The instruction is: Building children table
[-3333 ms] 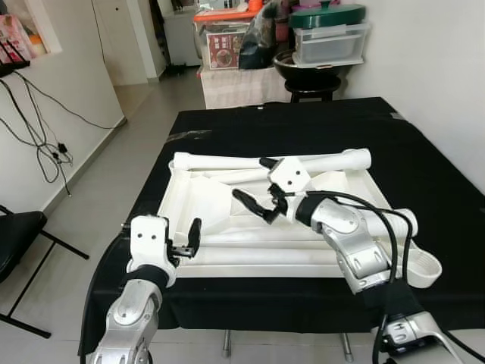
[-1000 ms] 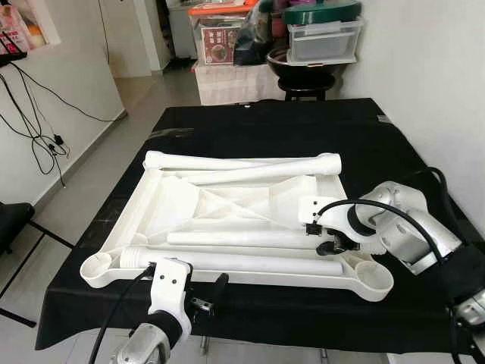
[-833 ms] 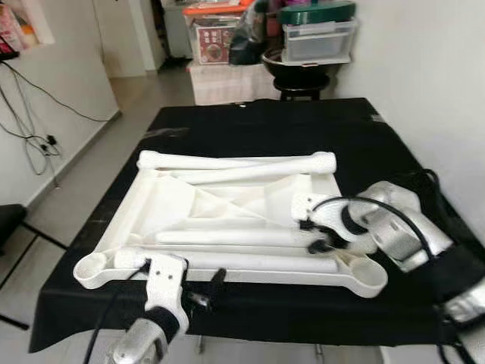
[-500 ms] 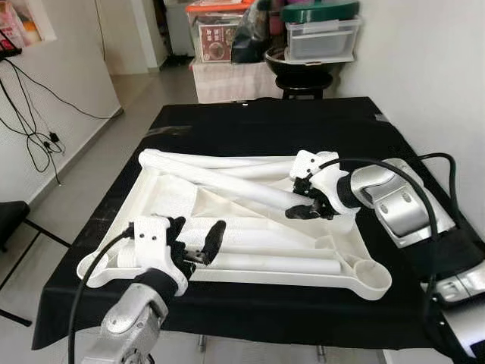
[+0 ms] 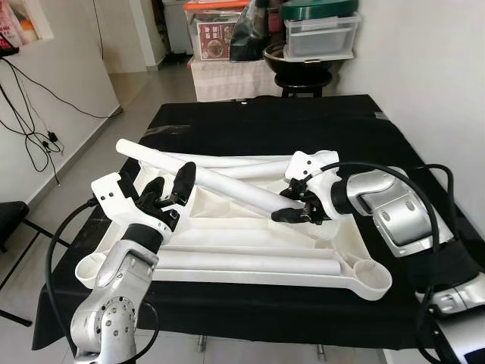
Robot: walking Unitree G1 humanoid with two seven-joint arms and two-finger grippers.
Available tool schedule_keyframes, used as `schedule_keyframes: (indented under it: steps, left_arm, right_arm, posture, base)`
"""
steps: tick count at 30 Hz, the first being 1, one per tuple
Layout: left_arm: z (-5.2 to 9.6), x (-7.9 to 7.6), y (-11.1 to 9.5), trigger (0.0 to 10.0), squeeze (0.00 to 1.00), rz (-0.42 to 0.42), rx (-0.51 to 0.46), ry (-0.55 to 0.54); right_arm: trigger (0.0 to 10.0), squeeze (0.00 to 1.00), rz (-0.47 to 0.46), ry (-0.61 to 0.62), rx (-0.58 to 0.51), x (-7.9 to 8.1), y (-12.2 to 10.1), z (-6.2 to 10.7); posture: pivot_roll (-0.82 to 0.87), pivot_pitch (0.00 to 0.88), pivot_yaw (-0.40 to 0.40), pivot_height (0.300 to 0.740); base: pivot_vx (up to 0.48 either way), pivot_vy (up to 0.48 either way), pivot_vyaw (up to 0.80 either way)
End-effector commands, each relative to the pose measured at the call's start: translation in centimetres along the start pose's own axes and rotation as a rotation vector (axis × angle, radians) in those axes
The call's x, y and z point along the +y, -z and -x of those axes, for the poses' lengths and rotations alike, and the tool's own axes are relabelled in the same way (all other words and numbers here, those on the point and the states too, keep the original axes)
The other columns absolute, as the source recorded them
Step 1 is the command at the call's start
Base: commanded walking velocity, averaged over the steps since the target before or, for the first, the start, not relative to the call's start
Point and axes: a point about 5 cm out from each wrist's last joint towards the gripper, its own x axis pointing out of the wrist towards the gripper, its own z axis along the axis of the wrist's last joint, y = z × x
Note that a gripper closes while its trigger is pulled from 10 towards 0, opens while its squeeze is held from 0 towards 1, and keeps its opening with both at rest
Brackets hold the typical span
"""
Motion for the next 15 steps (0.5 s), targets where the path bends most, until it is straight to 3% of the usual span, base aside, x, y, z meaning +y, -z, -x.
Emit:
schedule_keyframes:
  steps: [1,15]
  left_arm:
    - [-0.5,0.0,0.0,10.0,0.00,0.036,0.007,-0.004]
    - [-1.7,-0.1,-0.5,10.0,0.00,0.075,-0.004,0.020]
  right_arm:
    - [10.0,0.00,0.007,-0.016,-0.035,0.3,-0.6,0.2]
    - [10.0,0.00,0.023,-0.076,-0.089,1.4,-1.5,0.4]
  posture:
    - [-0.05,0.016,0.045,0.740]
    - [-0.06,0.021,0.051,0.740]
  base:
    - [0.000,0.000,0.00]
    - [0.000,0.000,0.00]
